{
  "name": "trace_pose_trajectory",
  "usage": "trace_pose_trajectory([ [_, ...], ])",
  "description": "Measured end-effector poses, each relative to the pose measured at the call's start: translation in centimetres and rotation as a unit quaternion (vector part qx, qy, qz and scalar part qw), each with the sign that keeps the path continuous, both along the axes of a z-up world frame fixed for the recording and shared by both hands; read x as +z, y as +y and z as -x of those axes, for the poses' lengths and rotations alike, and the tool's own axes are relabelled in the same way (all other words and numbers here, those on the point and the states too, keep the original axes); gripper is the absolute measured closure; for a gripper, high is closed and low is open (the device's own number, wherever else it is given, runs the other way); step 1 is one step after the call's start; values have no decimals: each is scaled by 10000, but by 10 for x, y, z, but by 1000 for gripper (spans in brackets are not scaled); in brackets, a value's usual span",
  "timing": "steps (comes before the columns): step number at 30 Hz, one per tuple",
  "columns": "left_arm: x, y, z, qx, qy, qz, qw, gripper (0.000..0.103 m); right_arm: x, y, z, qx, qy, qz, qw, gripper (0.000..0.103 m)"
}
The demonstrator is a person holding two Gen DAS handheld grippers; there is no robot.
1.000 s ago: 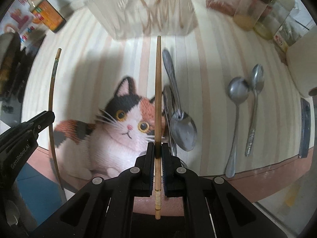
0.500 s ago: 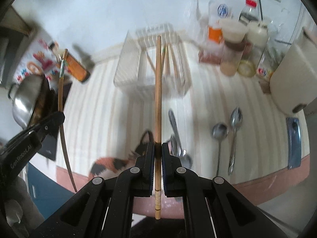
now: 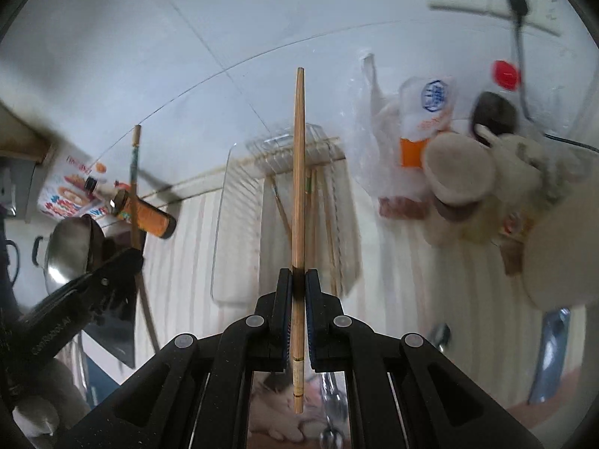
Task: Organize utensils
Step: 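Carry both held chopsticks to the drainer basket, then open the right tool while the left tool opens, releasing both chopsticks into the basket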
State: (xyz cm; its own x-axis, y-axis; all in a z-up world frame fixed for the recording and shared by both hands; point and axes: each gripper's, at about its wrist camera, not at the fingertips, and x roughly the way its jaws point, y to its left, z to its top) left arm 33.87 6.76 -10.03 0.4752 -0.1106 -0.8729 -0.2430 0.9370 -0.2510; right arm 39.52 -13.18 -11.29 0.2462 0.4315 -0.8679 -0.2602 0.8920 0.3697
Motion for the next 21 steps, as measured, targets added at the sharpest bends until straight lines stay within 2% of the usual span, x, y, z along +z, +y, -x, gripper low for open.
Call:
trace_pose_trajectory([
  [4,-26,9,-40,25,349,66,9994,99,-27,20,-42,79,332,13,9994,96],
  [10,-61,18,-73,62,804,2,9967,99,-71,48,-79,206,675,325,9970,96],
  [17,-78,27,-77,210,1088,-147,9937,96,-105,60,-94,296,1035,431,9933,95],
  [21,-74,28,-69,292,1046,-278,9937,95,-109,57,-96,239,1099,364,9930,87],
])
